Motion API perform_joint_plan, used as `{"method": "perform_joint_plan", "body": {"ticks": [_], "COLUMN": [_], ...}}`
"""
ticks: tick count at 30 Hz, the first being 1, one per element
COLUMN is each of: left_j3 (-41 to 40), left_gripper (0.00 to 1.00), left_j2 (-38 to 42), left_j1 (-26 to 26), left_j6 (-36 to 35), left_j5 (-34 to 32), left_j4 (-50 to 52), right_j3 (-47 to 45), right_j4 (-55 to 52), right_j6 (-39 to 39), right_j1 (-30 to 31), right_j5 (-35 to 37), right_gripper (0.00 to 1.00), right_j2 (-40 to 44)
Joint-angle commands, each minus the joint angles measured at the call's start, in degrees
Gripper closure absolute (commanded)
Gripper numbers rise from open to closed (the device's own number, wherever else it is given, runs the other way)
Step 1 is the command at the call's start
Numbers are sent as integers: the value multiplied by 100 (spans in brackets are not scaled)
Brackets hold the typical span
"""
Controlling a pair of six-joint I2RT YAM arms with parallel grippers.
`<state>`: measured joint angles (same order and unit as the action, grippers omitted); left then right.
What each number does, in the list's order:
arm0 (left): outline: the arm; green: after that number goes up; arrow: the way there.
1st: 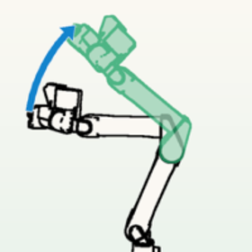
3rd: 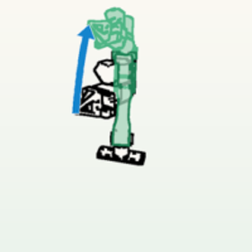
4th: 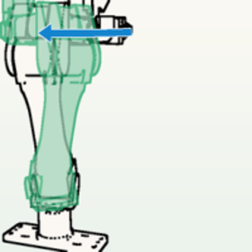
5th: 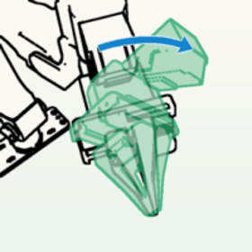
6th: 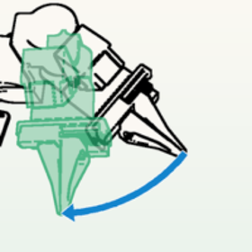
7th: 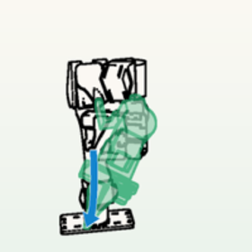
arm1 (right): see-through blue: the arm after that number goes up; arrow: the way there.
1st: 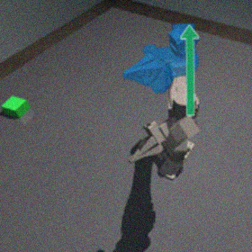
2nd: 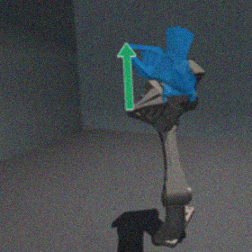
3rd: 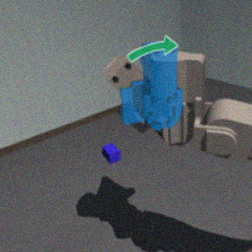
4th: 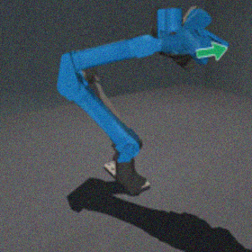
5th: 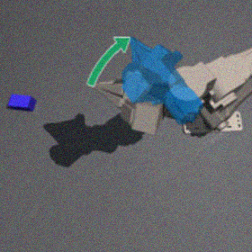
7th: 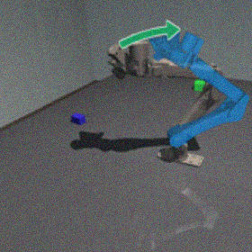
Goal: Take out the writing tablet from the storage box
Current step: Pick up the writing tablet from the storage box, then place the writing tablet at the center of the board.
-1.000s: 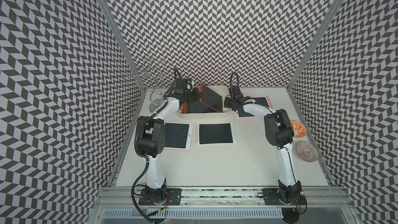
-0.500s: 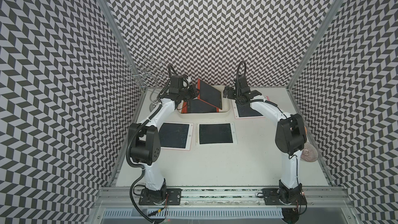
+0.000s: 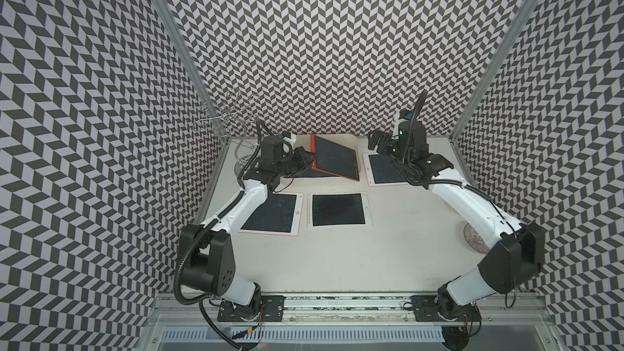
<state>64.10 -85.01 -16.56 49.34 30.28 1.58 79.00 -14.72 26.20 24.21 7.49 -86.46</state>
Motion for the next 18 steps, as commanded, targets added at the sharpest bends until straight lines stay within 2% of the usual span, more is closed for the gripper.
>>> {"method": "perform_joint_plan", "body": {"ticks": [1,10,16,18], "left_j3": [-329,-1034,-1295,-1480], "left_gripper": [100,100,100,100], "left_j2": [358,559,291,235], "left_j1": [-230,-923,-1612,-1890], "left_j6": [470,1114,1671,1919], "left_j5": [-11,-345,-950,-1340], "left_j4": [-795,-1580,-2194,-2567], "right_j3": [-544,-1270,-1329,-1415], "right_j4": [387,282,-19,-22], "right_j6": [179,262,267,253], "right_j1": [15,-8,-257,-343], "right_j5": [-98,-122,-546,-642], "right_gripper": [0,0,1,0], "right_j2": [396,1063,1395,1533]}}
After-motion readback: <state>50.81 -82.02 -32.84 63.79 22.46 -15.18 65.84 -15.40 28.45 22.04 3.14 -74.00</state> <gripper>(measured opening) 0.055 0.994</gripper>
